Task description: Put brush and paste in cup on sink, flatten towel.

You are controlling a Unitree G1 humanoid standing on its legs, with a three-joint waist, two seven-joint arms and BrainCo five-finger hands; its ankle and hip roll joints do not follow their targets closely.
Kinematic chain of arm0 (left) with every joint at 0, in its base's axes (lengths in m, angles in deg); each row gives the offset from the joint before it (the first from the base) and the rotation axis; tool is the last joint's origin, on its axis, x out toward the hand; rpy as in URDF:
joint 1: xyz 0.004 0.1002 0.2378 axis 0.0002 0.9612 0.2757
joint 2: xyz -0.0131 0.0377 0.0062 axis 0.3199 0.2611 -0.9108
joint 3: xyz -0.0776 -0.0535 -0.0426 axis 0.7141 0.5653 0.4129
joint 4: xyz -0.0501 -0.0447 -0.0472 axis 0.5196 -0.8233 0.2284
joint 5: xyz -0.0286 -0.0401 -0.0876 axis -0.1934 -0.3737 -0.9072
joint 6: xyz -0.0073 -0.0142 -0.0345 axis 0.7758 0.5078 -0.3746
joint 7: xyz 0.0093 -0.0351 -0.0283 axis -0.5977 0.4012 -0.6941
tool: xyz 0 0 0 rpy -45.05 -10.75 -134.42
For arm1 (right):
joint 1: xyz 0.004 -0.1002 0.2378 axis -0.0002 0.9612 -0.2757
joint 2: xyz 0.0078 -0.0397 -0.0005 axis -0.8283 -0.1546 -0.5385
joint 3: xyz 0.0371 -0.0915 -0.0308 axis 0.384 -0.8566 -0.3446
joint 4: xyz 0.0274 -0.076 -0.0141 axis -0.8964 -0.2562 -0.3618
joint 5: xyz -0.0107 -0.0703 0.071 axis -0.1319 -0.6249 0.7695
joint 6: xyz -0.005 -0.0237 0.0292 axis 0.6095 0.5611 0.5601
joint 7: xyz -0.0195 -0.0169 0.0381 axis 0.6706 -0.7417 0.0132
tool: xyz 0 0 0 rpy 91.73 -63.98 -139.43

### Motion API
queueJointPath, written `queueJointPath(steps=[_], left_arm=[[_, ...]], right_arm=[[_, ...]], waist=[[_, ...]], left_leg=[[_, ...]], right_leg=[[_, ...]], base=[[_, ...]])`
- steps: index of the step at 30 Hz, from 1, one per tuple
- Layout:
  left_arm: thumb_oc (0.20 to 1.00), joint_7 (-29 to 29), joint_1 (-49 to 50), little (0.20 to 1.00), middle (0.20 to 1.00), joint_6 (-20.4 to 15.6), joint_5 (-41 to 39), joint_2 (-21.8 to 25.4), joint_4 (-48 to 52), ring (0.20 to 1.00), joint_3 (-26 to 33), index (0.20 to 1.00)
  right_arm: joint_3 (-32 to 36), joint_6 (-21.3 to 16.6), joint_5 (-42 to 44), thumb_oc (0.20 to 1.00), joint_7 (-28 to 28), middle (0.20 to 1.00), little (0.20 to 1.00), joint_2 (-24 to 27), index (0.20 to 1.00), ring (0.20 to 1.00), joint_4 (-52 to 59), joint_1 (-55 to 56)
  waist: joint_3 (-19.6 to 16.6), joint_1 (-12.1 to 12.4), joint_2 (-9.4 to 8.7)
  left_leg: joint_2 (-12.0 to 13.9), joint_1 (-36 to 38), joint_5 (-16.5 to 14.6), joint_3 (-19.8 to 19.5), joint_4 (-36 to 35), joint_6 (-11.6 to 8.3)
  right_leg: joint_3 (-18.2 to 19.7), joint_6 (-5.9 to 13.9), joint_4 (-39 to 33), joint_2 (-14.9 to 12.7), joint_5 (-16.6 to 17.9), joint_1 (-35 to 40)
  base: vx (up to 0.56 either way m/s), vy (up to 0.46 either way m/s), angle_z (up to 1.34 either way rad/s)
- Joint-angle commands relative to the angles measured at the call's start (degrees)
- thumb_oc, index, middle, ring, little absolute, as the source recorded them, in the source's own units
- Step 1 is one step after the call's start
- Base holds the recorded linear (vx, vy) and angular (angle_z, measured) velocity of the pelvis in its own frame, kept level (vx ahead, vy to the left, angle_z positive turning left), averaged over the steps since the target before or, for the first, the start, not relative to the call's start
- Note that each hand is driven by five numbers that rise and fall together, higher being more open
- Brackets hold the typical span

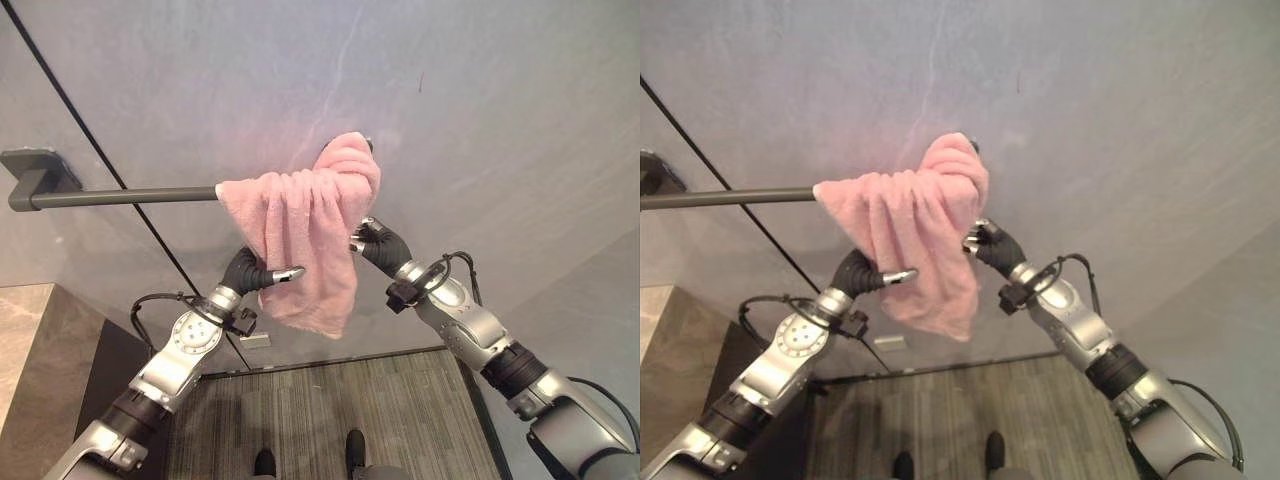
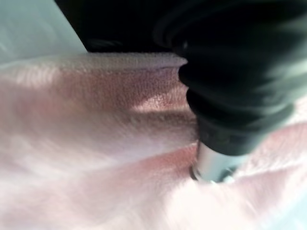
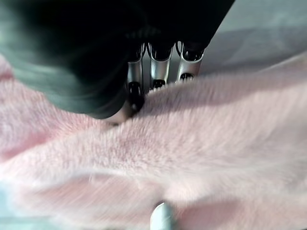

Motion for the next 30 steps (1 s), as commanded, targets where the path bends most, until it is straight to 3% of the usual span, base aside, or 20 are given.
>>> queueJointPath(steps=[1, 8, 18, 25, 30], left_arm=[[0.2, 0.2, -3.1, 0.2, 0.2, -1.7, -0.3, 2.9, -0.3, 0.2, 0.3, 0.2], [0.2, 0.4, 4.7, 0.2, 0.2, -0.9, 0.1, 2.9, 1.1, 0.2, 7.4, 0.2], [0.2, -2.5, 3.1, 0.2, 0.2, -3.9, -6.6, 1.7, 15.5, 0.2, 13.5, 0.2], [0.2, -7.0, 4.7, 0.2, 0.2, -6.1, -5.6, 0.9, 19.4, 0.2, 20.6, 0.2], [0.2, -9.3, 8.1, 0.2, 0.2, -5.2, -5.1, -0.6, 14.3, 0.2, 23.5, 0.2]], right_arm=[[2.8, -2.8, -2.6, 0.2, 0.5, 0.2, 0.2, 1.2, 0.2, 0.2, 1.9, -2.3], [5.8, -2.8, -3.1, 0.2, -1.0, 0.2, 0.2, 0.8, 0.2, 0.2, 10.2, 4.5], [0.0, -3.1, -0.4, 0.2, -0.9, 0.2, 0.2, -0.5, 0.2, 0.2, 18.5, -6.1], [-5.2, -2.4, 0.0, 0.2, 0.7, 0.2, 0.2, -5.4, 0.2, 0.2, 17.8, -15.8], [-6.7, -0.7, -4.8, 0.2, 2.6, 0.2, 0.2, -10.0, 0.2, 0.2, 12.9, -16.4]], waist=[[-0.7, 0.6, -1.64], [-1.2, 1.0, -1.78], [-1.2, 2.0, -2.76], [0.1, 4.3, -3.64], [0.7, 6.0, -3.57]], left_leg=[[-0.9, 1.7, 0.4, 2.1, 0.1, 0.04], [-0.8, 2.0, 0.2, 1.7, 0.1, 0.06], [-0.8, 0.9, 0.7, 0.8, 0.1, -0.45], [-1.1, -0.4, 0.9, 0.6, 0.1, -0.44], [-1.2, -0.8, 0.9, 0.6, 0.1, -0.16]], right_leg=[[0.7, 5.51, 0.8, -3.7, -3.5, 6.1], [0.3, 5.44, 1.0, -3.8, -3.8, 6.5], [-0.5, 5.58, 0.3, -4.2, -3.2, 6.2], [-0.6, 5.87, 0.0, -4.5, -2.5, 5.3], [-0.6, 5.95, -0.1, -4.8, -2.3, 4.9]], base=[[0.0, 0.0, 0.0], [0.0, 0.0, 0.0], [-0.01, 0.0, 0.0], [-0.02, 0.004, 0.08], [0.0, 0.003, 0.01]])
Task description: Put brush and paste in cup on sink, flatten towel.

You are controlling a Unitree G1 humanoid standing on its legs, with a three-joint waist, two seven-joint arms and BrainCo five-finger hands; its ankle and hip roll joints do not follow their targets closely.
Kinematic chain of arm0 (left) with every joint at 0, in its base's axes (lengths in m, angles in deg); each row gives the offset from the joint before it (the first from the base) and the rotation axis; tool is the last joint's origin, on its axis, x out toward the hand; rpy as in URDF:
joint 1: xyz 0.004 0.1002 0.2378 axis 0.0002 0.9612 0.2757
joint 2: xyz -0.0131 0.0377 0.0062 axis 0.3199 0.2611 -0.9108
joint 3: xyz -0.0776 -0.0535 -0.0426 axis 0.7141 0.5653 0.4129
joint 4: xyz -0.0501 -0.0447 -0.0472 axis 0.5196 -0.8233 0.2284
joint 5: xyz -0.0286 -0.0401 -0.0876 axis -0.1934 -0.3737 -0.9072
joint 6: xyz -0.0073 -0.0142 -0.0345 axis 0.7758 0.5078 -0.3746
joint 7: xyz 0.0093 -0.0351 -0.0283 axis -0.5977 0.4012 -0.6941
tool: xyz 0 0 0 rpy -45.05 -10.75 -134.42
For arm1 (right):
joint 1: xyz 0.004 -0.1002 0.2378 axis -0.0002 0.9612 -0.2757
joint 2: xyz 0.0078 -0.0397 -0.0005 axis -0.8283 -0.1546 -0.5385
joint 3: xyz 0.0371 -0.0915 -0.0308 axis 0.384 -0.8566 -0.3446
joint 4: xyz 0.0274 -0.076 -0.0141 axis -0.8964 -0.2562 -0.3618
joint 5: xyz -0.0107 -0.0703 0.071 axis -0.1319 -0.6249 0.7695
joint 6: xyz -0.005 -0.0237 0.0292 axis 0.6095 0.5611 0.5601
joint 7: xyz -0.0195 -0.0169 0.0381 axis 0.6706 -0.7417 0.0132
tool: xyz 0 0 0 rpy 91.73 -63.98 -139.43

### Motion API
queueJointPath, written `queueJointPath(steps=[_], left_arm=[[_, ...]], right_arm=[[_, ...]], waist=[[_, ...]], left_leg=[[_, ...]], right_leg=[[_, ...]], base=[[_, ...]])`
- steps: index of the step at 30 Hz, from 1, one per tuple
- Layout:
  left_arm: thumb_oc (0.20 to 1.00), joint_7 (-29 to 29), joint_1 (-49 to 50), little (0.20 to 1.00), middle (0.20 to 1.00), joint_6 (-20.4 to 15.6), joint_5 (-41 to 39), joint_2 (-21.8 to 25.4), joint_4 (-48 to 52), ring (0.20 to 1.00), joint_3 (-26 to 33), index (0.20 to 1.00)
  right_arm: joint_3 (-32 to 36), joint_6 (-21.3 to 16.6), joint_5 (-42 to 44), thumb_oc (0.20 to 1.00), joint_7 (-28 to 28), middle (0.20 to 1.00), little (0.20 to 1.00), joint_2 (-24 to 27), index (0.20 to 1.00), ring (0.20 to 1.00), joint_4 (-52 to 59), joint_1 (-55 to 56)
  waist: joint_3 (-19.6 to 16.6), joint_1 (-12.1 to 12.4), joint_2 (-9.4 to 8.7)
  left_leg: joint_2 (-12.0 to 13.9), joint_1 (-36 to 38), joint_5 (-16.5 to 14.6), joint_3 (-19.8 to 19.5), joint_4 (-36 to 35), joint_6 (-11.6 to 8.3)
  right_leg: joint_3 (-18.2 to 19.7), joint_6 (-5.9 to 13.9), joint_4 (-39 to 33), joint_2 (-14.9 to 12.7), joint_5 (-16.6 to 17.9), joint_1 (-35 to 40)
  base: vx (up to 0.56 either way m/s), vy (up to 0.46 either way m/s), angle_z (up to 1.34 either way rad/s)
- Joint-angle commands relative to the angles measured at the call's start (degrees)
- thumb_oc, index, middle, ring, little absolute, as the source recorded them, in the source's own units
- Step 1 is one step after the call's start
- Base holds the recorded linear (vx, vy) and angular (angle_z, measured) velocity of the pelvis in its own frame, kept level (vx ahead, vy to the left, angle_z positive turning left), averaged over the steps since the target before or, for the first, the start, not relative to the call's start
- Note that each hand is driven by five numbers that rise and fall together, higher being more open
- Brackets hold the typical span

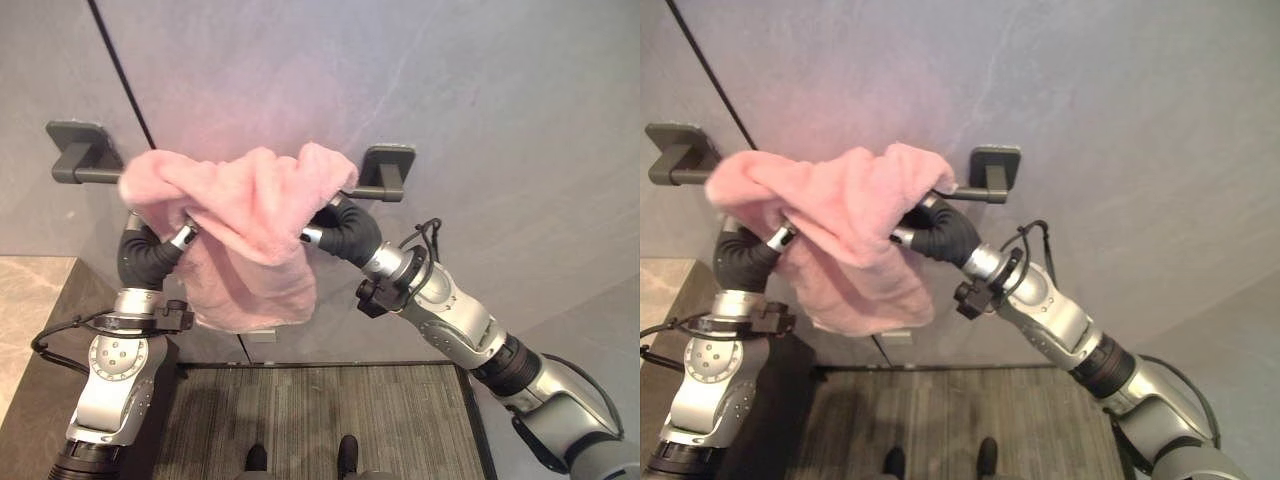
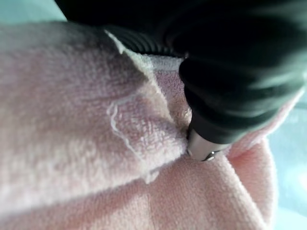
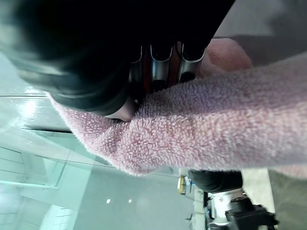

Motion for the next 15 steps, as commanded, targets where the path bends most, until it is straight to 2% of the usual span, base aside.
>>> queueJointPath(steps=[1, 6, 11, 15], left_arm=[[0.2, -2.6, -0.8, 0.2, 0.2, -2.5, 0.3, 1.6, -2.9, 0.2, 2.6, 0.2], [0.2, -2.6, -0.7, 0.2, 0.2, 0.8, 4.1, 0.9, -15.6, 0.2, -1.3, 0.2], [0.2, -2.7, -3.1, 0.2, 0.2, 2.1, 6.9, -0.1, -20.8, 0.2, -5.7, 0.2], [0.2, -2.3, -3.3, 0.2, 0.2, 2.3, 9.2, -0.5, -21.1, 0.2, -7.4, 0.2]], right_arm=[[0.9, -0.8, -2.9, 0.2, 1.7, 0.2, 0.2, -2.7, 0.2, 0.2, -0.8, -4.8], [2.5, 0.2, -9.9, 0.2, 2.8, 0.2, 0.2, -3.7, 0.2, 0.2, -2.8, 0.1], [2.7, 0.5, -11.5, 0.2, 2.8, 0.2, 0.2, -5.1, 0.2, 0.2, -3.5, 3.8], [3.1, 0.4, -12.9, 0.2, 3.0, 0.2, 0.2, -6.1, 0.2, 0.2, -3.6, 6.3]], waist=[[1.0, 1.3, -0.86], [1.5, 0.8, -0.44], [1.4, -0.4, 0.04], [0.7, -1.4, 0.53]], left_leg=[[-1.1, 0.2, 0.9, 2.1, 0.1, 0.04], [-1.2, 0.2, 0.9, 2.2, 0.1, 0.47], [-1.2, 0.8, 0.7, 2.4, 0.1, 0.78], [-1.1, 1.8, 0.2, 3.0, 0.1, 0.95]], right_leg=[[0.9, 5.47, -0.1, -4.4, -1.7, 5.1], [1.1, 5.4, 0.4, -4.6, -1.7, 4.8], [1.6, 5.29, 1.7, -4.7, -2.2, 4.7], [2.2, 5.39, 1.9, -4.7, -2.5, 5.1]], base=[[0.0, 0.0, 0.0], [0.0, 0.022, 0.0], [0.0, 0.0, 0.0], [0.02, 0.013, -0.01]])
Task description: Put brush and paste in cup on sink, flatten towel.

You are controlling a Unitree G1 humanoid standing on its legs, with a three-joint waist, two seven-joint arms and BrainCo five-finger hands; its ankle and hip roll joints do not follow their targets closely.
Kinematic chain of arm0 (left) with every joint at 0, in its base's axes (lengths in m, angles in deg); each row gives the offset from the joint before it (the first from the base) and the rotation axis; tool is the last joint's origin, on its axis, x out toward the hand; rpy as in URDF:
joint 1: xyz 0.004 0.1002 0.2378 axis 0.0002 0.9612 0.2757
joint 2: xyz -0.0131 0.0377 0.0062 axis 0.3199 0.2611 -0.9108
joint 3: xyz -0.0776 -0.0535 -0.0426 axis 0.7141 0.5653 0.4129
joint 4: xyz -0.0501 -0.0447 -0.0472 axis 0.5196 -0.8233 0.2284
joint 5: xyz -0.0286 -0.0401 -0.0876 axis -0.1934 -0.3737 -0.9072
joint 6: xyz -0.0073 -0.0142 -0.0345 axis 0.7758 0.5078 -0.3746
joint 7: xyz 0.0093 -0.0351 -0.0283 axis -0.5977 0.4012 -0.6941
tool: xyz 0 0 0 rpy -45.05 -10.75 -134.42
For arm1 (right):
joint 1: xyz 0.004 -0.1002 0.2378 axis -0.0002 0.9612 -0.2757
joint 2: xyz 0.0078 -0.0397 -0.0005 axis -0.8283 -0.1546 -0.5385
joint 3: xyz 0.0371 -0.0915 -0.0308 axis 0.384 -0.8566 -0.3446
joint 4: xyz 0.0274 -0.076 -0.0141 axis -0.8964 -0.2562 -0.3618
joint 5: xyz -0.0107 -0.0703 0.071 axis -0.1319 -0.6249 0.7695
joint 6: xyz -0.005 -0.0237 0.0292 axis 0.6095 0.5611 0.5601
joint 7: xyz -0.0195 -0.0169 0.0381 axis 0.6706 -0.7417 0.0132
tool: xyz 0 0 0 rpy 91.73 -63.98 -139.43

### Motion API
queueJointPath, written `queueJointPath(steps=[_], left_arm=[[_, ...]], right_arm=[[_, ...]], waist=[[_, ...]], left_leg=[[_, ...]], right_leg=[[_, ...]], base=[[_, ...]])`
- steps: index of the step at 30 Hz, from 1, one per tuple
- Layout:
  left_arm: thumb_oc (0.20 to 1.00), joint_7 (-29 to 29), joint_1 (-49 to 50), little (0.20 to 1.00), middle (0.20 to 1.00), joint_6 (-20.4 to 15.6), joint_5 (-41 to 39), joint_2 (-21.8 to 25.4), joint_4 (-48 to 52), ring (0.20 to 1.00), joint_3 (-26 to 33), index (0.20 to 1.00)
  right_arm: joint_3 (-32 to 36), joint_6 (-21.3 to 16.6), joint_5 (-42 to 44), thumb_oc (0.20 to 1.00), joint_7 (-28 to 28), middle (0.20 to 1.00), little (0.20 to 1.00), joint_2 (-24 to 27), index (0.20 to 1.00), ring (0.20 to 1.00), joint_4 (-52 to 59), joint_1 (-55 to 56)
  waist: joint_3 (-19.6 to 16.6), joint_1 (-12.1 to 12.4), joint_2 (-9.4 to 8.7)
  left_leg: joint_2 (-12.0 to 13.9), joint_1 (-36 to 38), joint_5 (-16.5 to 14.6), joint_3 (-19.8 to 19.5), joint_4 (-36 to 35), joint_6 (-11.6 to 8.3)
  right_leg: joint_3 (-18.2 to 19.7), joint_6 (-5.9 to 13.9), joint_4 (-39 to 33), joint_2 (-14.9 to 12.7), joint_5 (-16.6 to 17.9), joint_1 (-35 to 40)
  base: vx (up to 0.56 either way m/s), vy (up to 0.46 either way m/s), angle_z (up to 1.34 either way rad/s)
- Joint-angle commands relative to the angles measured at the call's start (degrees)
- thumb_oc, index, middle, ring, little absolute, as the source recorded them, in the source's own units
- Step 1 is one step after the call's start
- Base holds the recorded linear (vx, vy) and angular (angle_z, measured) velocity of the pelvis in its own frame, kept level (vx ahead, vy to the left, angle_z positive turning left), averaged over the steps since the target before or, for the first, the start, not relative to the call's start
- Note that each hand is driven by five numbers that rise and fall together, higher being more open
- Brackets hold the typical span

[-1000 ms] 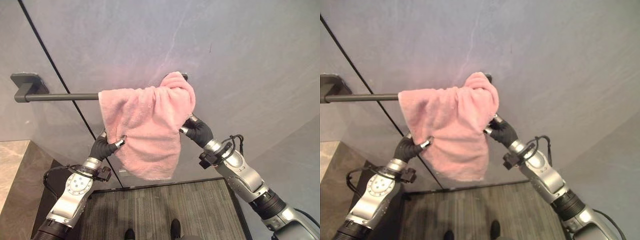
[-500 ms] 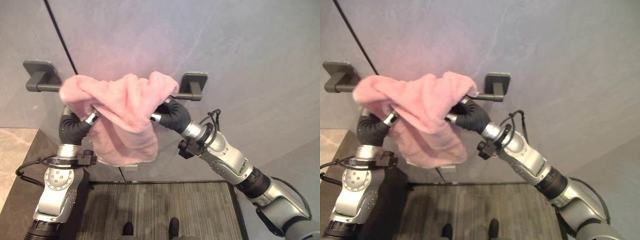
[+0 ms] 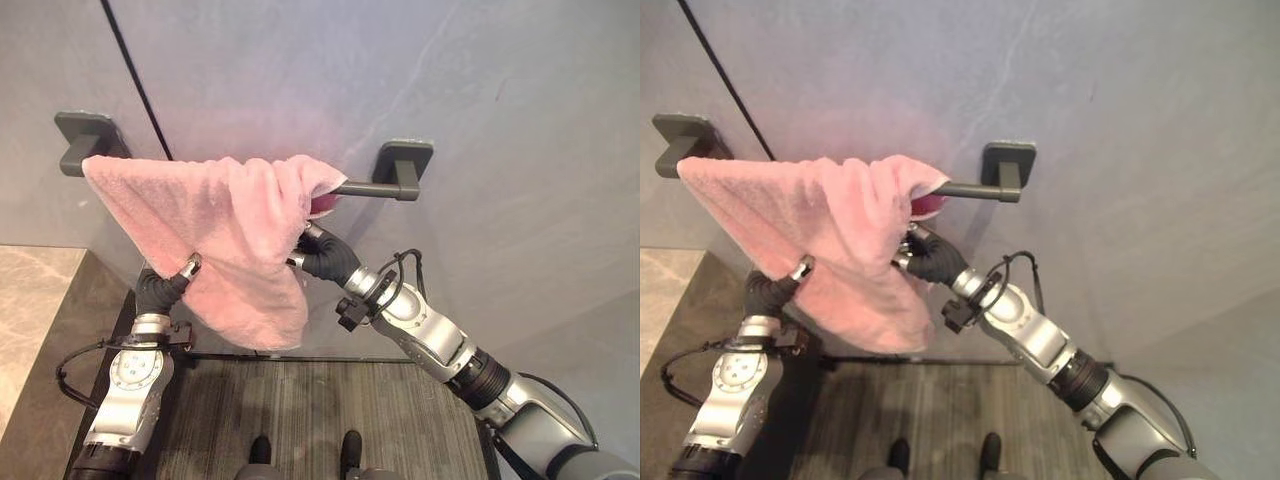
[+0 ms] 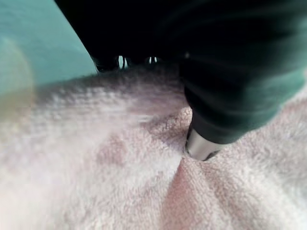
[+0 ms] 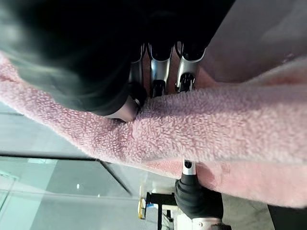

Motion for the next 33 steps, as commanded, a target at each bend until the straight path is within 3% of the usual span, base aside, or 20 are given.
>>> queueJointPath(steps=[1, 15, 16, 18, 21, 22, 23, 24, 27, 33], left_arm=[[0.2, -0.9, -1.1, 0.2, 0.2, 0.0, 3.2, 1.6, -4.3, 0.2, -2.9, 0.2], [0.2, -2.1, -1.5, 0.2, 0.2, -0.4, 3.2, -0.4, -4.5, 0.2, -2.7, 0.2], [0.2, -2.0, -1.2, 0.2, 0.2, -0.3, 3.4, -0.5, -4.6, 0.2, -2.7, 0.2], [0.2, -2.2, -0.8, 0.2, 0.2, -0.1, 3.9, -0.6, -5.5, 0.2, -2.6, 0.2], [0.2, -3.4, 0.4, 0.2, 0.2, 0.3, 5.0, -0.6, -6.7, 0.2, -1.6, 0.2], [0.388, -3.9, 0.8, 0.388, 0.388, 0.4, 5.5, -0.5, -7.1, 0.388, -1.2, 0.388], [0.859, -4.3, 1.3, 0.859, 0.859, 0.6, 6.1, -0.4, -7.3, 0.859, -0.7, 0.859], [1.0, -4.8, 1.6, 1.0, 1.0, 0.8, 6.9, -0.3, -7.4, 1.0, -0.2, 1.0], [1.0, -6.4, 3.5, 1.0, 1.0, 1.6, 11.9, 0.3, -6.9, 1.0, 1.4, 1.0], [1.0, -6.4, 5.5, 1.0, 1.0, 1.3, 14.0, 0.0, -7.1, 1.0, 3.5, 1.0]], right_arm=[[3.2, -2.8, -1.5, 0.2, 0.1, 0.2, 0.2, -1.9, 0.2, 0.2, 3.8, 0.3], [5.3, -4.1, -3.5, 0.2, 2.2, 0.2, 0.2, -2.6, 0.2, 0.2, 3.5, 5.9], [5.2, -4.1, -3.7, 0.338, 2.0, 0.338, 0.338, -2.6, 0.338, 0.338, 3.3, 6.2], [5.3, -3.7, -4.7, 1.0, 2.3, 1.0, 1.0, -2.4, 1.0, 1.0, 2.9, 6.5], [5.7, -3.0, -5.6, 1.0, 3.3, 1.0, 1.0, -2.4, 1.0, 1.0, 2.0, 7.5], [5.8, -2.9, -5.7, 1.0, 3.5, 1.0, 1.0, -2.3, 1.0, 1.0, 2.0, 8.0], [6.1, -2.8, -6.2, 1.0, 3.5, 1.0, 1.0, -2.1, 1.0, 1.0, 1.9, 8.5], [6.5, -2.9, -6.9, 1.0, 3.7, 1.0, 1.0, -1.7, 1.0, 1.0, 2.0, 9.0], [9.7, -2.9, -9.8, 1.0, 4.0, 1.0, 1.0, 0.6, 1.0, 1.0, 1.1, 13.4], [17.1, -3.7, -10.4, 1.0, 4.9, 1.0, 1.0, 3.3, 1.0, 1.0, 1.2, 22.6]], waist=[[-1.1, -1.3, -0.67], [-2.7, -3.1, 0.66], [-2.8, -3.1, 0.71], [-2.8, -3.1, 0.83], [-2.9, -3.0, 1.06], [-2.9, -2.9, 1.05], [-2.9, -2.9, 0.99], [-2.9, -2.9, 0.93], [-2.9, -2.9, 0.7], [-3.0, -3.3, 0.18]], left_leg=[[-1.1, 1.6, 0.2, 2.9, 0.1, 0.89], [-1.0, 3.3, -0.4, 4.2, 0.1, 0.79], [-1.0, 3.3, -0.4, 4.2, 0.1, 0.8], [-1.1, 3.4, -0.4, 4.1, 0.1, 0.83], [-1.2, 3.3, -0.4, 4.0, 0.1, 0.83], [-1.2, 3.2, -0.4, 3.9, 0.1, 0.85], [-1.2, 3.2, -0.4, 3.8, 0.1, 0.88], [-1.3, 3.2, -0.4, 3.8, 0.1, 0.9], [-1.4, 3.1, -0.4, 3.5, 0.1, 1.0], [-1.4, 2.4, -0.4, 3.1, 0.1, 1.05]], right_leg=[[2.1, 5.37, 1.9, -4.7, -2.5, 4.9], [2.6, 5.52, 0.9, -4.9, -2.7, 6.2], [2.6, 5.55, 0.9, -4.9, -2.7, 6.2], [2.6, 5.54, 0.8, -5.0, -2.6, 6.3], [2.3, 5.49, 0.8, -5.1, -2.7, 6.4], [2.2, 5.45, 0.7, -5.2, -2.7, 6.5], [2.2, 5.45, 0.7, -5.2, -2.7, 6.6], [2.1, 5.47, 0.7, -5.3, -2.7, 6.6], [1.7, 5.51, 0.7, -5.4, -2.6, 6.6], [1.1, 5.74, 0.8, -5.6, -2.4, 6.2]], base=[[0.02, 0.006, -0.08], [0.01, 0.004, -0.06], [0.0, 0.0, 0.0], [0.0, 0.0, 0.0], [0.0, 0.0, 0.0], [0.0, 0.0, 0.0], [0.0, 0.0, 0.0], [0.0, 0.0, 0.0], [0.0, 0.0, 0.0], [0.0, 0.012, 0.05]])
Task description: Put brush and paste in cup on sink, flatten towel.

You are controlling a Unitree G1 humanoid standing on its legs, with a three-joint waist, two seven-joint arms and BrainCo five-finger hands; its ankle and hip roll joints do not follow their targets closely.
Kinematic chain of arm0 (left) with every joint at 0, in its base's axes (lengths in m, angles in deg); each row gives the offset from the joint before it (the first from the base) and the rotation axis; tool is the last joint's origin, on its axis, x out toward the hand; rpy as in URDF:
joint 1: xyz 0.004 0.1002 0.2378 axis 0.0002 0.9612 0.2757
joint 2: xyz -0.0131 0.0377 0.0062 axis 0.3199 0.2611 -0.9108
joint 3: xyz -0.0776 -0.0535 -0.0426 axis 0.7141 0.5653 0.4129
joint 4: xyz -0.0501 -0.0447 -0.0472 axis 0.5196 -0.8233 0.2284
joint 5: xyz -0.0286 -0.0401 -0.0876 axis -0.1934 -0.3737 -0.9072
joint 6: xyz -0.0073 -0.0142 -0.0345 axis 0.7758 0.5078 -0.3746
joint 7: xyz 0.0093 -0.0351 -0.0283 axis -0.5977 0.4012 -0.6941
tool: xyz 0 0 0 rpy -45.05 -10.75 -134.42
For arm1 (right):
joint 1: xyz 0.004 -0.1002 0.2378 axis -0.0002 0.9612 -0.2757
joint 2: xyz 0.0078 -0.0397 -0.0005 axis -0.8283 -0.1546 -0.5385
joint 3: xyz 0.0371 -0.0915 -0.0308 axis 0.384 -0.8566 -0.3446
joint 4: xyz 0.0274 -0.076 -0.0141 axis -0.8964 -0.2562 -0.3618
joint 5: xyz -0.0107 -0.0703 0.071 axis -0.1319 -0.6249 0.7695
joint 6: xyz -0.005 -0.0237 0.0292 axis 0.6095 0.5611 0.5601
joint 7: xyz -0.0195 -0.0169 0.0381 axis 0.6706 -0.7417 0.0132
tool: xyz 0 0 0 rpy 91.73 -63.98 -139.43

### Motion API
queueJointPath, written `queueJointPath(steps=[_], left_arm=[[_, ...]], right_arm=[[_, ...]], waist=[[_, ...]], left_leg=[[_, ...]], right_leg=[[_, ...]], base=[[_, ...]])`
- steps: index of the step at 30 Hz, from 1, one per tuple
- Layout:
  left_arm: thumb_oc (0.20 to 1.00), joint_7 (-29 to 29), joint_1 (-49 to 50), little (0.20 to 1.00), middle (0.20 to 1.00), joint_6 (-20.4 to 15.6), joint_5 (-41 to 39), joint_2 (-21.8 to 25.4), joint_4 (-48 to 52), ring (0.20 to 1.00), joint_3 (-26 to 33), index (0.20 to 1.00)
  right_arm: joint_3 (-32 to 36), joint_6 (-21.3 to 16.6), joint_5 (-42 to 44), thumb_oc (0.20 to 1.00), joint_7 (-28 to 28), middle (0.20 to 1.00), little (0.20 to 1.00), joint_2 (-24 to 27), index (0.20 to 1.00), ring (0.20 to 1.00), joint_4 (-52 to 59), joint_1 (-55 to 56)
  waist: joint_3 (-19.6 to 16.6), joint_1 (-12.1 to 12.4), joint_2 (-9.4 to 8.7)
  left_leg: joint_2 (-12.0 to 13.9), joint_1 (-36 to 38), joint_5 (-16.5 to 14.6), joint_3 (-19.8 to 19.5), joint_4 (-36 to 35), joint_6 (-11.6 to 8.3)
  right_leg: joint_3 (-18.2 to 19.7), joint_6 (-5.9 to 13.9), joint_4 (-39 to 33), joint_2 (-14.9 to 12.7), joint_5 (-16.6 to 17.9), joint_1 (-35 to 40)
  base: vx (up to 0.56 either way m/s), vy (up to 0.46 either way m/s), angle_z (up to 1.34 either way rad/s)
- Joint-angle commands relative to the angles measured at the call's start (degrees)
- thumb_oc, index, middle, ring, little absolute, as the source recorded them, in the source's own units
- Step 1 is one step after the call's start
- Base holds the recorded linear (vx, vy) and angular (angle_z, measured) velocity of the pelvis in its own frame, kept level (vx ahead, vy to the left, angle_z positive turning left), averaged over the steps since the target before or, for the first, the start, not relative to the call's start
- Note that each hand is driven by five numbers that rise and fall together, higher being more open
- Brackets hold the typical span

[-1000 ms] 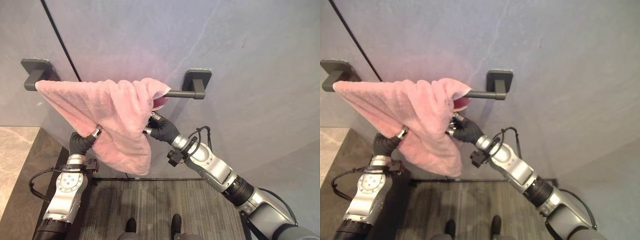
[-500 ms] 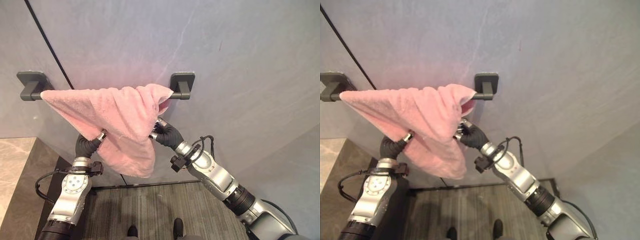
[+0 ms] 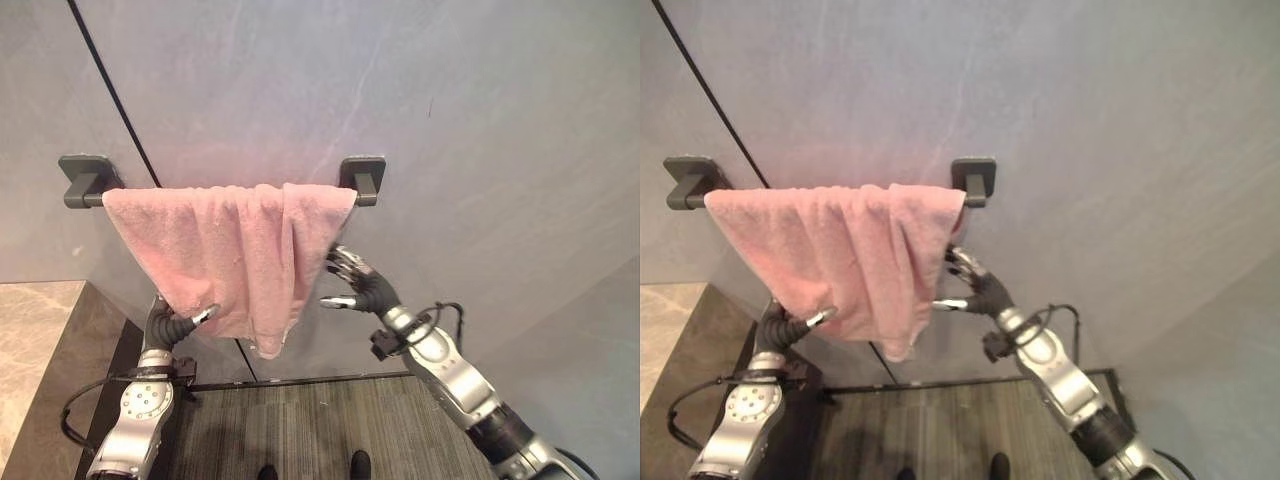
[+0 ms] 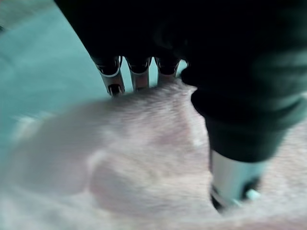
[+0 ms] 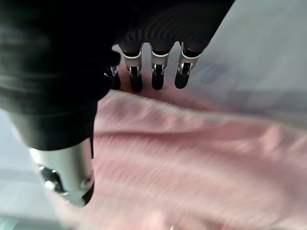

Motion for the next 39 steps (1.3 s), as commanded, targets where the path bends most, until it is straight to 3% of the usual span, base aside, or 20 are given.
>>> queueJointPath(steps=[1, 4, 7, 11, 13, 14, 16, 19, 22, 25, 30, 34, 37, 39], left_arm=[[1.0, -2.0, -3.6, 1.0, 1.0, -2.3, 2.2, 2.5, -1.4, 1.0, 3.4, 1.0], [1.0, -2.6, -3.0, 1.0, 1.0, -2.5, 2.3, 2.3, -0.9, 1.0, 4.5, 1.0], [1.0, -3.9, -0.7, 1.0, 1.0, -2.9, 3.8, 1.7, -0.3, 1.0, 7.9, 1.0], [1.0, -6.6, 3.2, 1.0, 1.0, -2.9, 11.3, 3.4, 3.6, 1.0, 13.6, 1.0], [1.0, -7.1, 3.7, 1.0, 1.0, -3.1, 12.9, 3.8, 4.0, 1.0, 14.7, 1.0], [1.0, -8.1, 5.1, 1.0, 1.0, -3.4, 17.8, 6.3, 6.3, 1.0, 18.6, 1.0], [1.0, -9.0, 6.4, 1.0, 1.0, -4.1, 21.6, 8.4, 9.2, 1.0, 22.0, 1.0], [1.0, -11.2, 7.8, 1.0, 1.0, -4.7, 27.8, 12.6, 14.3, 1.0, 28.4, 1.0], [1.0, -11.0, 8.8, 1.0, 1.0, -5.9, 30.2, 16.0, 18.2, 1.0, 31.4, 1.0], [1.0, -11.0, 9.0, 1.0, 1.0, -6.7, 32.6, 19.1, 22.4, 1.0, 33.3, 1.0], [1.0, -7.7, 6.9, 1.0, 1.0, -9.4, 31.7, 24.0, 29.7, 1.0, 29.6, 1.0], [1.0, -3.0, 1.8, 1.0, 1.0, -9.8, 30.5, 31.9, 30.7, 1.0, 23.1, 1.0], [1.0, -1.8, 0.0, 1.0, 1.0, -9.6, 32.2, 35.2, 31.3, 1.0, 20.8, 1.0], [1.0, -2.2, -2.2, 1.0, 1.0, -9.7, 31.6, 35.3, 31.7, 1.0, 19.3, 1.0]], right_arm=[[5.5, -3.9, 0.2, 1.0, 1.6, 1.0, 1.0, 1.3, 1.0, 1.0, 1.7, 2.0], [8.7, -4.6, 0.2, 1.0, 2.4, 1.0, 1.0, 1.5, 1.0, 1.0, 1.5, 5.0], [17.3, -6.4, -2.7, 1.0, 5.2, 1.0, 1.0, 2.3, 1.0, 1.0, 2.6, 11.1], [29.1, -8.1, -8.5, 1.0, 9.0, 1.0, 1.0, 3.9, 1.0, 1.0, 4.8, 17.5], [31.4, -8.6, -9.8, 1.0, 9.8, 1.0, 1.0, 4.1, 1.0, 1.0, 5.7, 18.1], [37.2, -9.7, -12.7, 1.0, 11.4, 1.0, 1.0, 5.4, 1.0, 1.0, 9.6, 19.1], [42.1, -11.2, -15.9, 1.0, 12.5, 1.0, 1.0, 7.1, 1.0, 1.0, 12.7, 19.6], [47.2, -13.3, -22.2, 1.0, 13.1, 1.0, 1.0, 11.2, 1.0, 1.0, 19.9, 18.6], [48.2, -14.5, -25.0, 1.0, 11.9, 1.0, 1.0, 15.4, 1.0, 1.0, 23.5, 17.5], [46.5, -14.7, -28.4, 1.0, 11.0, 1.0, 1.0, 20.7, 1.0, 1.0, 26.9, 15.1], [35.3, -14.6, -29.2, 1.0, 7.4, 1.0, 1.0, 27.4, 1.0, 1.0, 29.7, 5.5], [19.2, -11.6, -32.3, 1.0, 4.6, 1.0, 1.0, 32.2, 1.0, 1.0, 24.2, -9.4], [13.3, -10.0, -34.6, 1.0, 3.7, 1.0, 1.0, 32.9, 1.0, 1.0, 22.2, -16.1], [10.9, -9.1, -33.9, 1.0, 5.5, 1.0, 1.0, 27.6, 1.0, 1.0, 20.2, -19.7]], waist=[[0.9, -1.2, -1.65], [1.0, -1.5, -1.81], [0.9, -2.4, -1.96], [0.4, -3.5, -1.68], [0.4, -3.7, -1.62], [0.4, -4.1, -1.5], [-0.1, -4.4, -1.39], [-0.6, -4.5, -1.37], [-1.1, -4.3, -1.28], [-1.5, -4.1, -1.29], [-1.7, -3.2, -1.34], [-1.2, -2.5, -1.34], [-0.7, -2.3, -1.19], [-0.4, -2.0, -0.82]], left_leg=[[-1.2, -0.2, 0.0, 1.8, 0.4, 0.75], [-1.3, -0.6, 0.2, 1.7, 0.4, 0.76], [-1.3, -0.6, 0.0, 1.9, 0.4, 0.82], [-1.2, -0.5, -0.4, 2.3, 0.4, 0.82], [-1.2, -0.4, -0.5, 2.4, 0.4, 0.81], [-1.2, -0.4, -0.3, 2.6, 0.4, 0.81], [-1.2, -0.3, -0.9, 2.7, 0.4, 0.76], [-1.2, -0.3, -1.0, 2.9, 0.4, 0.58], [-1.2, -0.3, -1.1, 2.9, 0.4, 0.45], [-1.2, -0.2, -1.1, 2.8, 0.4, 0.33], [-1.4, -0.5, -0.9, 2.7, 0.4, 0.25], [-1.5, -0.5, -0.7, 2.7, 0.4, 0.13], [-1.4, -0.4, -0.6, 2.7, 0.4, 0.05], [-1.4, -0.5, -0.5, 2.6, 0.4, 0.09]], right_leg=[[-0.1, 5.74, 1.0, -5.5, -2.3, 4.0], [0.0, 5.78, 1.3, -5.5, -2.2, 3.4], [0.2, 5.89, 1.4, -5.7, -2.1, 3.4], [0.3, 6.16, 1.1, -5.8, -2.0, 3.4], [0.4, 6.24, 1.0, -5.9, -1.9, 3.4], [0.6, 6.34, 1.0, -5.9, -1.6, 3.2], [0.8, 6.59, 0.7, -6.0, -1.8, 3.3], [1.2, 6.91, 0.6, -6.0, -1.7, 3.2], [1.2, 7.02, 0.4, -6.1, -1.6, 3.2], [1.1, 7.07, 0.3, -6.1, -1.6, 3.3], [1.0, 7.03, 0.2, -6.1, -1.5, 3.2], [0.9, 6.9, 0.3, -6.1, -1.4, 3.2], [0.8, 6.81, 0.3, -6.1, -1.4, 3.4], [0.7, 6.75, 0.2, -6.2, -1.5, 3.4]], base=[[-0.02, 0.011, 0.03], [0.0, 0.0, 0.0], [0.0, 0.0, 0.0], [0.01, 0.01, -0.02], [0.01, 0.006, -0.02], [0.02, 0.018, -0.03], [0.02, 0.009, 0.0], [0.0, 0.008, -0.03], [0.01, 0.013, -0.06], [0.0, 0.0, 0.0], [-0.01, 0.004, 0.02], [-0.02, 0.001, 0.09], [-0.01, -0.001, 0.08], [0.01, 0.003, 0.07]])
